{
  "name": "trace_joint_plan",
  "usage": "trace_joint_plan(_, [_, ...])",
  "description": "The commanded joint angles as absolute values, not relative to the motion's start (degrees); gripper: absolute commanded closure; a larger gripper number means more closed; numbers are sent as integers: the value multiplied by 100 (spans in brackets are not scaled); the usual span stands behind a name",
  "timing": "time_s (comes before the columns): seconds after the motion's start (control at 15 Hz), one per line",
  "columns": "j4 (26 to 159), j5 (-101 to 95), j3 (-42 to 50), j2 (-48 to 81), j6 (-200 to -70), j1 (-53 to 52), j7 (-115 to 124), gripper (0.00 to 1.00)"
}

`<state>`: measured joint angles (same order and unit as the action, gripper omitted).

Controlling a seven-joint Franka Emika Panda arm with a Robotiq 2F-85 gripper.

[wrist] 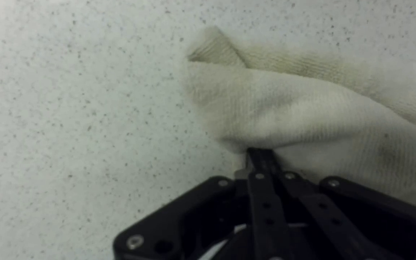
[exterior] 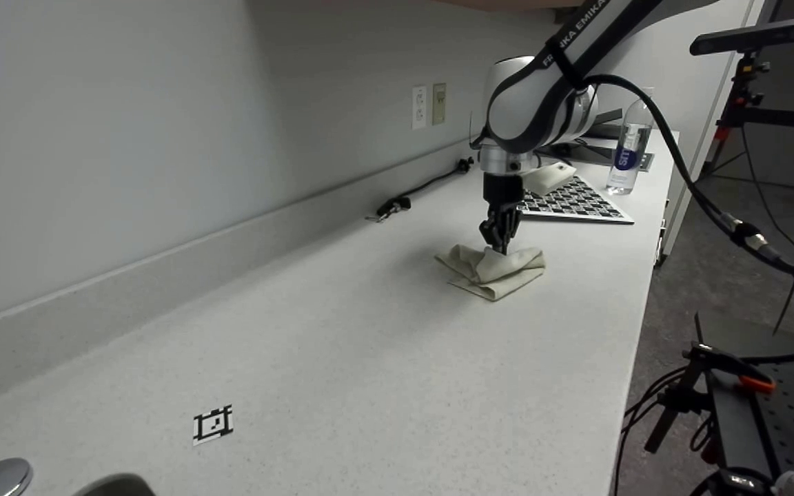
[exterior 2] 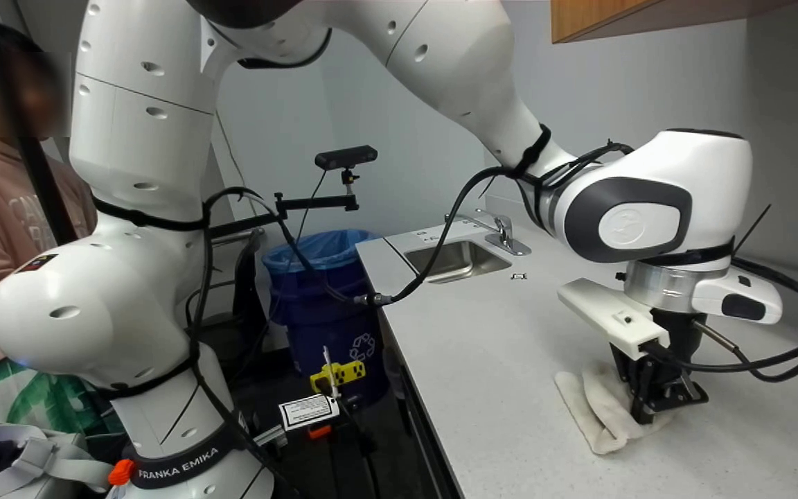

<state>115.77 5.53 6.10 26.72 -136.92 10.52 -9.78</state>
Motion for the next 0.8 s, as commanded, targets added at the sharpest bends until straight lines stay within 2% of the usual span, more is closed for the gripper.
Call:
trace_joint_plan(0.0, [11297, 779, 446, 2993, -13644, 1218, -1030, 100])
trace_joint_plan(0.73, [11353, 178, 335, 3209, -13653, 830, -961, 100])
